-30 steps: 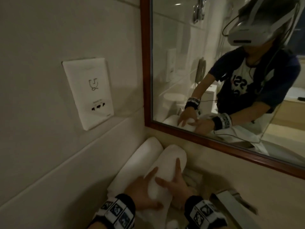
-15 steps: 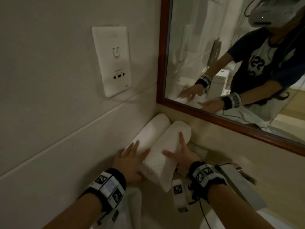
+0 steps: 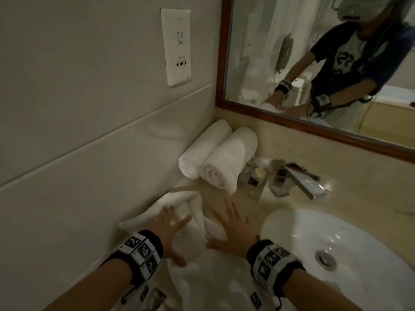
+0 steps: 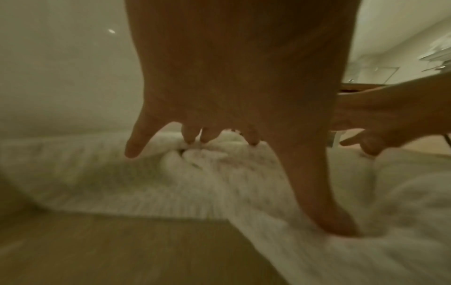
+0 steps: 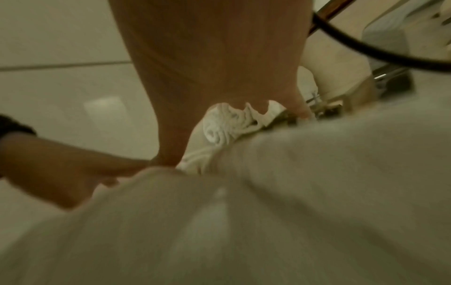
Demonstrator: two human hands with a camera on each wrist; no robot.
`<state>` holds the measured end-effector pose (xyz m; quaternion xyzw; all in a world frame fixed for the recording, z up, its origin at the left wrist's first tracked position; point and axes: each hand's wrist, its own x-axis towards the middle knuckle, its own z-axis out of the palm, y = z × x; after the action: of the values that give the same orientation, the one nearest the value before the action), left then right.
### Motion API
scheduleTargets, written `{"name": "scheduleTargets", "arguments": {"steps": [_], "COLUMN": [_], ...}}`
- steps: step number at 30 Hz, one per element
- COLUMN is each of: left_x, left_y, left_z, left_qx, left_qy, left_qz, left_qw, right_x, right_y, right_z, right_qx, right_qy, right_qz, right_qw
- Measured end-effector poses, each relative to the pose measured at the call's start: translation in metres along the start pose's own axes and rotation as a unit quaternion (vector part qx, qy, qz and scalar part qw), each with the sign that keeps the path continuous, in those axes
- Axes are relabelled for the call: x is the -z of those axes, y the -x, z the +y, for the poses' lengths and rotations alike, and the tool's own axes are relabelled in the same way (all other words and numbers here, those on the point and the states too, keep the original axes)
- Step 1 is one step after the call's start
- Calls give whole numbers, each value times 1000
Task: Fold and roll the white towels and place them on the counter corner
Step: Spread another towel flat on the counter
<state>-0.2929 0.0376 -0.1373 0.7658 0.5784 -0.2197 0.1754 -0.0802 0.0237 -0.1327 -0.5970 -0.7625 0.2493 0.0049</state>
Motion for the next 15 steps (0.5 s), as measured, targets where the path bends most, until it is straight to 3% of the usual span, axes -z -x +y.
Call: {"name": "scheduleTargets", "arguments": {"steps": [4, 8, 11, 15], "left_x": [-26, -34, -30, -15], "left_y": [17, 30, 41, 52], "left_z": [10, 21, 37, 79], "left_qx": [0, -8, -37, -76], "left_qy": [86, 67, 59, 54], "left_qz": [51, 96, 92, 98], "left_qw": [995, 993, 993, 991], "right_x": [-31, -40, -35, -19], "right_y": [31, 51, 72, 111], "right_z": [3, -5, -7, 8], "right_qx": [-41, -34, -39, -38], "right_qy": [18, 63, 65, 87], "right_qz": [-29, -67, -107, -76], "right_qw": [999, 995, 991, 993]}}
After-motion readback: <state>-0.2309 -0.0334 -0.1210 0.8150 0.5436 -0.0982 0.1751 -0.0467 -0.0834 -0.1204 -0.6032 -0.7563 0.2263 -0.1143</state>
